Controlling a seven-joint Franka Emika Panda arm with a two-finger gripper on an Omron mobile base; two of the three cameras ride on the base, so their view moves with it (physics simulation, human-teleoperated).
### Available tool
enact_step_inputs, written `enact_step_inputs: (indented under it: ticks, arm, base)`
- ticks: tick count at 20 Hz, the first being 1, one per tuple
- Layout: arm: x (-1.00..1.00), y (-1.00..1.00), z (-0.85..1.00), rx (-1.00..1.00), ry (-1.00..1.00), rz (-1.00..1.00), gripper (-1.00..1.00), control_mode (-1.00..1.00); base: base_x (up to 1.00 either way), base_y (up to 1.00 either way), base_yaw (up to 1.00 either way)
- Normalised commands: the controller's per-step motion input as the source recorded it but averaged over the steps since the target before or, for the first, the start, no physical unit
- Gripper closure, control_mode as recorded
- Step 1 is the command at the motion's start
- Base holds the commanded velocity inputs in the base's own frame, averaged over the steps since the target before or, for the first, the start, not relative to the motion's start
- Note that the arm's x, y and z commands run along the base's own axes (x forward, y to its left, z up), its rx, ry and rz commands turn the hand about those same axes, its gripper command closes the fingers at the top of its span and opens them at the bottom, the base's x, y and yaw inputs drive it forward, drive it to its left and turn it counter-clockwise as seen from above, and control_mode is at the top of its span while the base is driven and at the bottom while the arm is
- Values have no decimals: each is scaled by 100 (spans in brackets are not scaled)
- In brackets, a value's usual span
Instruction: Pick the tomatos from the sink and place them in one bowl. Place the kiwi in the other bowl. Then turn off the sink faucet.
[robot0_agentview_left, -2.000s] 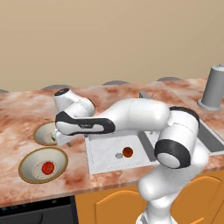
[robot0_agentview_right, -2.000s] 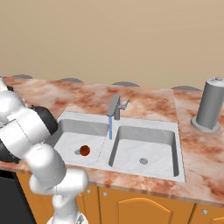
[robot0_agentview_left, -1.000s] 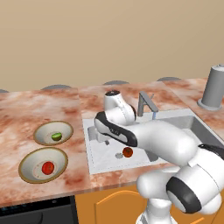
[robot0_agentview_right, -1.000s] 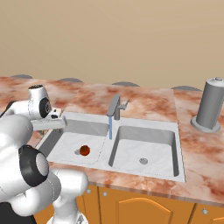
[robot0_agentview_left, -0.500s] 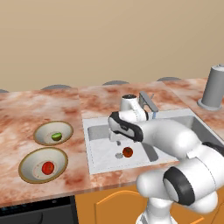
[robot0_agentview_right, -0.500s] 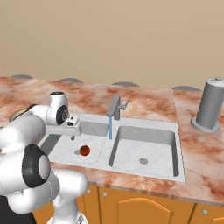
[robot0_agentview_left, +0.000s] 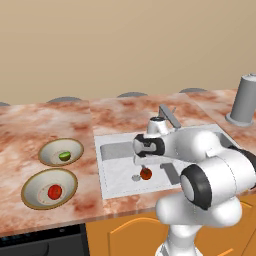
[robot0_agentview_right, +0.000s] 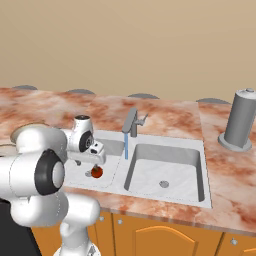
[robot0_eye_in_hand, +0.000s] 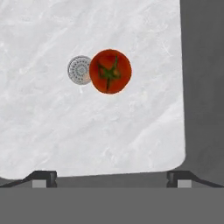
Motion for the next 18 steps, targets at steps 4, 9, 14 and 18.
enact_step_inputs:
  ticks: [4,9,14,18]
  arm:
    - [42,-10,-52,0,0,-6,-100,-100]
    - [39,-5,-51,0,0,-2,-100,-100]
    - [37,0,-45,0,0,0,-100,-100]
    - [37,0,-41,0,-1,0,-100,-100]
  base:
    - [0,0,0]
    - [0,0,0]
    - [0,0,0]
    - [0,0,0]
